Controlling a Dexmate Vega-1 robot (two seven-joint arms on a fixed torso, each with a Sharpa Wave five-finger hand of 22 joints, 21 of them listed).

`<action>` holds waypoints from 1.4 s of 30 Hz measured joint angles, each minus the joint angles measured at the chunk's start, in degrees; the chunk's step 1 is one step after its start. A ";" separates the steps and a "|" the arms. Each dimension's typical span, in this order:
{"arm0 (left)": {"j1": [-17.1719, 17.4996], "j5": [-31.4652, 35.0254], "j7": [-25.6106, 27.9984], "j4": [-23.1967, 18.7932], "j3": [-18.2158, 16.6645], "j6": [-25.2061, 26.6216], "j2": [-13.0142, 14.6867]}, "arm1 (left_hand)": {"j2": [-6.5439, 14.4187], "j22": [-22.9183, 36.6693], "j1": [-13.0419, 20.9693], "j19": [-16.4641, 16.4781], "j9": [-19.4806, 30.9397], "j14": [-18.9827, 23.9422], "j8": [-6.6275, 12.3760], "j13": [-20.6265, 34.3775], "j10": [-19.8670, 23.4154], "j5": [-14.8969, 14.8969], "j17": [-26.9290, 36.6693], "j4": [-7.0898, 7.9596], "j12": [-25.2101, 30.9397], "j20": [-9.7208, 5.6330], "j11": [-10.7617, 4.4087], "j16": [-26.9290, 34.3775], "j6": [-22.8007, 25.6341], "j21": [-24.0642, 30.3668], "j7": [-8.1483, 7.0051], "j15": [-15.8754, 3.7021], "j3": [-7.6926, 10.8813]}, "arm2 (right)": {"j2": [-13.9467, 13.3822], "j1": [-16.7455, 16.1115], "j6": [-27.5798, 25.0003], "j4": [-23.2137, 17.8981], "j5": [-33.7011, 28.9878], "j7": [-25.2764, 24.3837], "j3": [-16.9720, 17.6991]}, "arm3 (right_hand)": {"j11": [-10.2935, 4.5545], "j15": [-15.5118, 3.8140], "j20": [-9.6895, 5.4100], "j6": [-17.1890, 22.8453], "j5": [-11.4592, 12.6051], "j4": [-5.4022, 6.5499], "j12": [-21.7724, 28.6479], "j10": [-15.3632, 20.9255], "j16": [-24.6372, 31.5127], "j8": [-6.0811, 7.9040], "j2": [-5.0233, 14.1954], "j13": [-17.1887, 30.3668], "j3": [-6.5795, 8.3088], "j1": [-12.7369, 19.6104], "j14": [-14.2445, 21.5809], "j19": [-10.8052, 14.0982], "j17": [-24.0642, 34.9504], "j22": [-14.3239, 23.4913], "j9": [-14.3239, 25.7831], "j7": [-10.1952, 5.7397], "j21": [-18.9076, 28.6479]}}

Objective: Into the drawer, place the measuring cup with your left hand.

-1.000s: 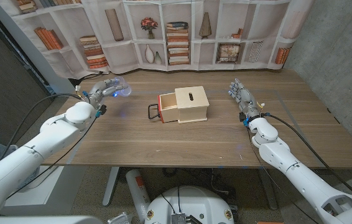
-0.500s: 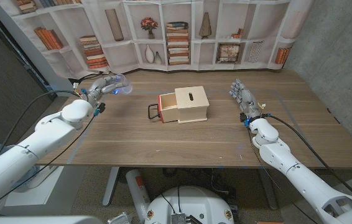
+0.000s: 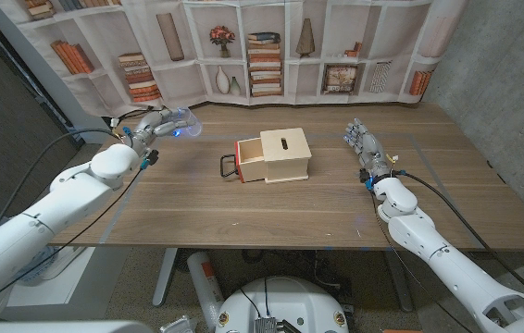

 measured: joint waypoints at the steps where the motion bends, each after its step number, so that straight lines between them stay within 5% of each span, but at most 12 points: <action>1: -0.08 0.00 0.00 -0.13 0.01 0.00 0.06 | 0.01 0.00 -0.01 0.00 0.00 0.00 0.00 0.00 0.00 0.00 0.00 0.00 0.00 0.00 0.00 -0.10 0.00 0.00 0.00 0.00 0.00 | 0.00 0.00 0.01 0.00 0.00 -0.05 0.00 | 0.00 0.00 0.00 0.00 0.00 0.00 0.00 0.00 0.00 0.00 0.00 0.00 0.00 0.00 0.00 0.00 0.01 0.00 0.00 0.00 0.00; 42: 0.89 0.26 -6.65 -5.29 -0.70 -4.09 2.70 | 0.42 0.00 0.05 -0.19 -0.01 0.72 -0.23 -0.02 1.35 -0.85 0.00 0.03 -0.60 -0.19 -0.12 -0.10 1.36 -0.43 -0.13 -0.30 0.03 | -0.63 -0.68 0.34 -1.09 -0.19 -0.53 0.59 | 0.00 0.00 0.00 0.00 0.00 0.01 0.00 0.00 0.00 0.00 0.00 0.00 0.00 0.00 0.00 0.00 0.00 0.00 0.00 0.00 0.00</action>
